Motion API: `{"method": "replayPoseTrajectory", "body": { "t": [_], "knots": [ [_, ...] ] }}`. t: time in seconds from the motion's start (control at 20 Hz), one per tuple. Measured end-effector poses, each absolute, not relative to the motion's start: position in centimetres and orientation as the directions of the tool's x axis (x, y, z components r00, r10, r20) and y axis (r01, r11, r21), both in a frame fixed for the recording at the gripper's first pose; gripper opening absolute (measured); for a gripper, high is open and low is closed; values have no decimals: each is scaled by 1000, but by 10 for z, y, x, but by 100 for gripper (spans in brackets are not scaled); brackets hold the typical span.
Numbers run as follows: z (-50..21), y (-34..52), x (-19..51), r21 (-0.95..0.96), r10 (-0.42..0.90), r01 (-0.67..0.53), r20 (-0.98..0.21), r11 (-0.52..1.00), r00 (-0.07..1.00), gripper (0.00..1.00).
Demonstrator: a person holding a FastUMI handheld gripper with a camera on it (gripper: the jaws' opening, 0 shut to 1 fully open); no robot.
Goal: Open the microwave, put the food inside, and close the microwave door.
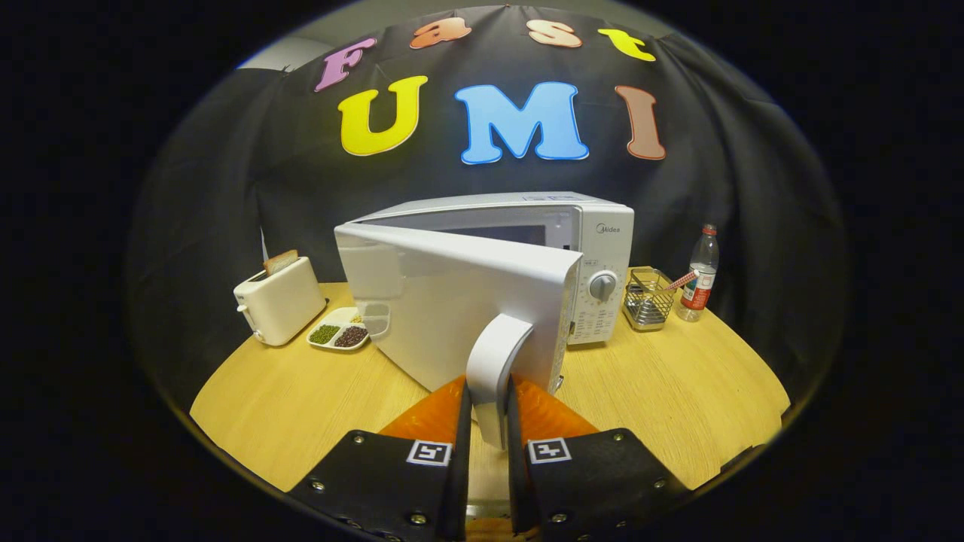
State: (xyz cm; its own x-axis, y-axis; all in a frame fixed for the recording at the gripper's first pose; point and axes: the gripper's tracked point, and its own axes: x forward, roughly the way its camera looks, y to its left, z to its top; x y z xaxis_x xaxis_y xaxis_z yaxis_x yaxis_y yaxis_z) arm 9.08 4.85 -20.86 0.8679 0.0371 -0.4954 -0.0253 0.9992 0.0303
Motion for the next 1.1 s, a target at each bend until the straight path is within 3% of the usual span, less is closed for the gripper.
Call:
{"method": "replayPoseTrajectory", "body": {
  "t": [1.1],
  "knots": [
    [-209, 196, 12, 27, 160, -172, -535, 985, 830, 23]
  ]
}}
